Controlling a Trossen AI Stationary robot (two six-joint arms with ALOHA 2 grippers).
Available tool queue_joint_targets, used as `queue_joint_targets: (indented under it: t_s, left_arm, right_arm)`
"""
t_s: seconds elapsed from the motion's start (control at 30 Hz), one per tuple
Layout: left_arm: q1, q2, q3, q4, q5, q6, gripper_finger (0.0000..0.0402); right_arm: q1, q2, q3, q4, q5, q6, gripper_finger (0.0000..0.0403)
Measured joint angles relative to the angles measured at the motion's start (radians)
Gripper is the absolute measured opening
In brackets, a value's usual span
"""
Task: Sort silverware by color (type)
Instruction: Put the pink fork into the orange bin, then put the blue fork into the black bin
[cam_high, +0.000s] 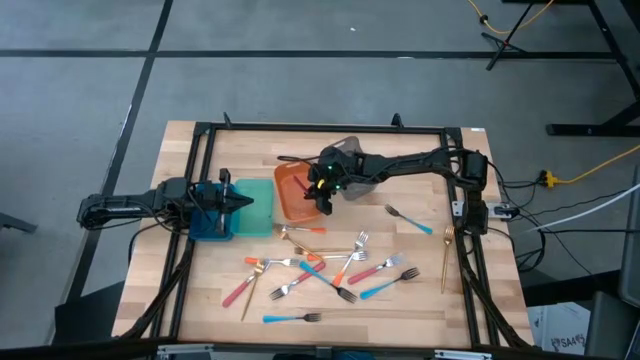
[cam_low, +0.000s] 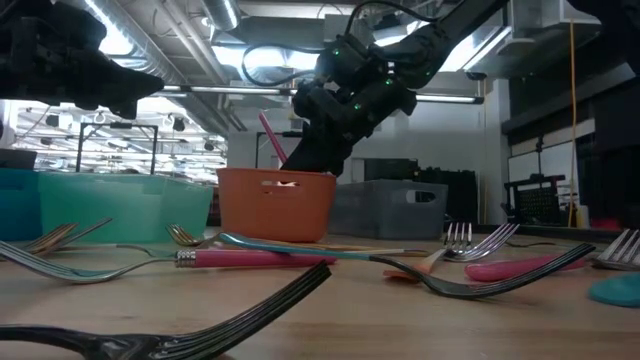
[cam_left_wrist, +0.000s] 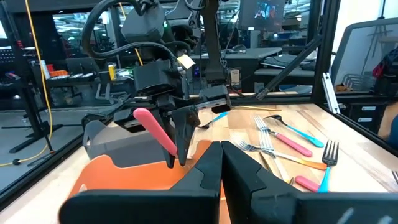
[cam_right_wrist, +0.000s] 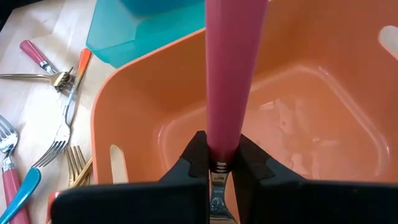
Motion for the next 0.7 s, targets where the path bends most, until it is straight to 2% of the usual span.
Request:
queue_joint_targets:
  t_s: [0.37,0.7]
  left_arm:
    - [0.0,0.0,0.0,0.0,0.0,0.0,0.0001]
    - [0.0,0.0,0.0,0.0,0.0,0.0,0.0002]
  right_arm:
    - [0.0,0.0,0.0,-0.002,0.007,-0.003,0.0097]
    - [0.0,0.0,0.0,-0.002,0.006,-0.003,0.0107]
